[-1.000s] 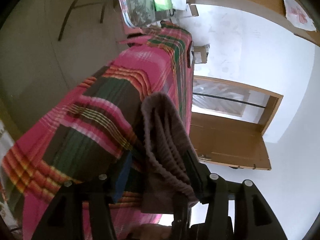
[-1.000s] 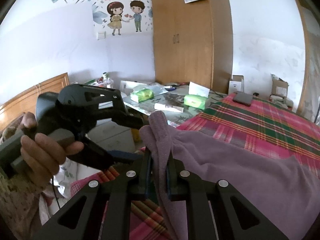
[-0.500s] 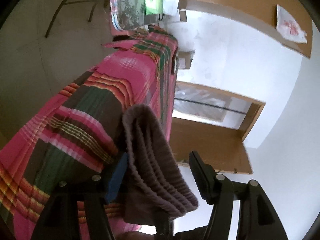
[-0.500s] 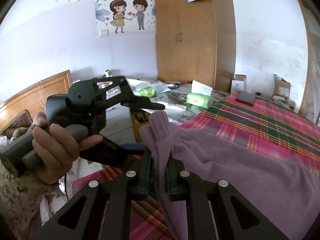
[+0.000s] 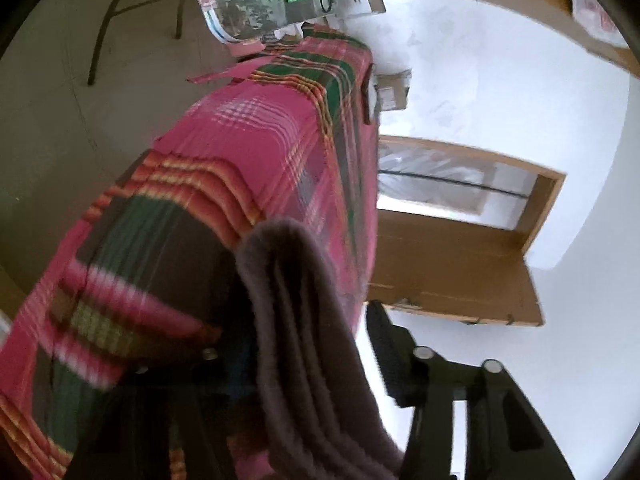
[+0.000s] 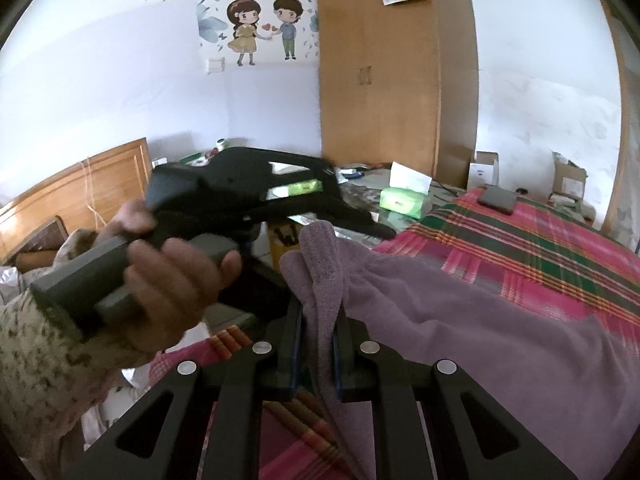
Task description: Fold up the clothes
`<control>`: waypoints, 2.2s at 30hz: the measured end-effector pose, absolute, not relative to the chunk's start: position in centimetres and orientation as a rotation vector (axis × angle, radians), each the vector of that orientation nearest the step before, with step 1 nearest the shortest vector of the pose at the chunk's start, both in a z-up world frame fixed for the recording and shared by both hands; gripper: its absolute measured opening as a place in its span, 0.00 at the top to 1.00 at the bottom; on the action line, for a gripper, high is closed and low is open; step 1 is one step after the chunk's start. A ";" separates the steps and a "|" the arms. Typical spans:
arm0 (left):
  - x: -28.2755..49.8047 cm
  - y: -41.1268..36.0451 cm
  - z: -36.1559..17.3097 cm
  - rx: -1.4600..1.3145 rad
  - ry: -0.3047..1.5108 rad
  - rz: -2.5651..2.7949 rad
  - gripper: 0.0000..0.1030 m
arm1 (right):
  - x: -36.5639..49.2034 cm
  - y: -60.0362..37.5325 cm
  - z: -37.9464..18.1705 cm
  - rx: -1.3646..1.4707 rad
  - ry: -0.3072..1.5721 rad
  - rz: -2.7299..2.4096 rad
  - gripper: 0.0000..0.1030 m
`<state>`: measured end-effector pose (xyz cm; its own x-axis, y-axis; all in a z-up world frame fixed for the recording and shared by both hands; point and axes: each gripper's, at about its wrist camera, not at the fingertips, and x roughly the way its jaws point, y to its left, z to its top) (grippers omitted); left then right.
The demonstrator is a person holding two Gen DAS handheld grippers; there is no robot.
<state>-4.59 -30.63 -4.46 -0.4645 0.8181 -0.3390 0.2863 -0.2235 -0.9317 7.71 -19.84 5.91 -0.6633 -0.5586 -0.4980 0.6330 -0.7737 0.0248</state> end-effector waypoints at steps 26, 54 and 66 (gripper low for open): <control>-6.0 -32.2 -4.0 -1.416 -1.368 1.935 0.88 | 5.0 -24.7 2.5 0.941 0.378 -2.263 0.88; -5.7 -22.7 8.2 -1.342 -1.074 2.123 0.87 | 10.6 -14.9 9.2 0.591 0.083 -2.447 0.89; -5.8 -16.4 10.6 -1.315 -0.954 2.102 0.87 | 12.3 -8.6 11.0 0.513 -0.001 -2.566 0.89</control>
